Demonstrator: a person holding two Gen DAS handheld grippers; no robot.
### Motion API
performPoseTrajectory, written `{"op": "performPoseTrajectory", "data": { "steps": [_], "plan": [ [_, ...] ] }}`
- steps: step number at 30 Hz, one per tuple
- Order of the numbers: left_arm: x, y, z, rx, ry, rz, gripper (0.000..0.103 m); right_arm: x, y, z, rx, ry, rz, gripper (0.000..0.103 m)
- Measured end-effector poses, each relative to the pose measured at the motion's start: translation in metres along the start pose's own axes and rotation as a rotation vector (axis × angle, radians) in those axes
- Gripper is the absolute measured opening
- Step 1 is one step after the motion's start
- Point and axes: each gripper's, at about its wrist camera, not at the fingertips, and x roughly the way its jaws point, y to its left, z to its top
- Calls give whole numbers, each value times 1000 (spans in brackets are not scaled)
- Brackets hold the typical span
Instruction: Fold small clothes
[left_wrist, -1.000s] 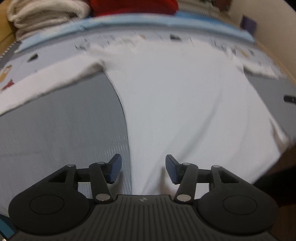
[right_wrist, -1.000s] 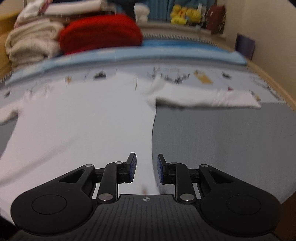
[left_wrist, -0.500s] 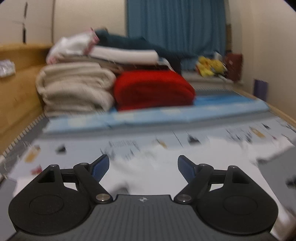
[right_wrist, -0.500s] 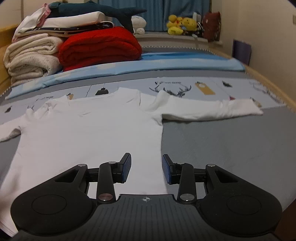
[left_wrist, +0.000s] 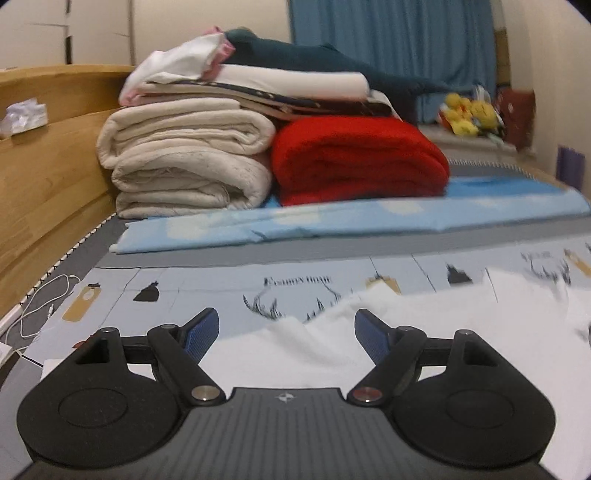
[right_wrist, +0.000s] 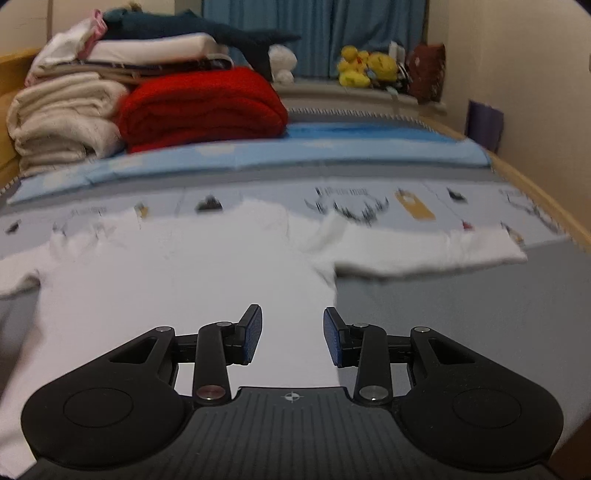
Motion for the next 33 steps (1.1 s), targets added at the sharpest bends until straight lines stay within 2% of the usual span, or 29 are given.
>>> {"op": "performPoseTrajectory", "data": {
  "steps": [5,10,12,14,15,16,17,18,21,24,27,31,33],
  "plan": [
    [11,17,0,-21,-6,13,85,5,37,62,-27,-107,10,38],
    [23,30,2,-54,5,11,78,29,78,117,-6,-208,92,42],
    [27,35,0,-68,18,10,72,44,89,128,0,-223,114,42],
    [32,40,-3,-74,30,9,56,60,94,132,19,-219,146,43],
    [35,43,-6,-81,41,7,53,66,96,130,28,-221,157,43],
    [39,48,-9,-94,61,2,44,73,96,125,36,-219,164,43],
    [43,53,-13,-109,87,-2,35,82,96,120,39,-201,160,43],
    [49,60,-17,-126,118,-1,34,91,98,118,42,-160,148,43],
    [67,81,-27,-182,192,26,34,104,102,119,81,-117,189,43],
    [83,112,-34,-254,247,75,34,106,111,123,9,-156,201,43],
    [95,149,-41,-373,287,125,35,112,115,121,-54,-177,181,43],
    [108,201,-51,-524,329,199,37,122,108,122,-53,-142,178,43],
    [113,224,-57,-583,349,236,42,126,105,122,-49,-115,183,43]
  ]
}}
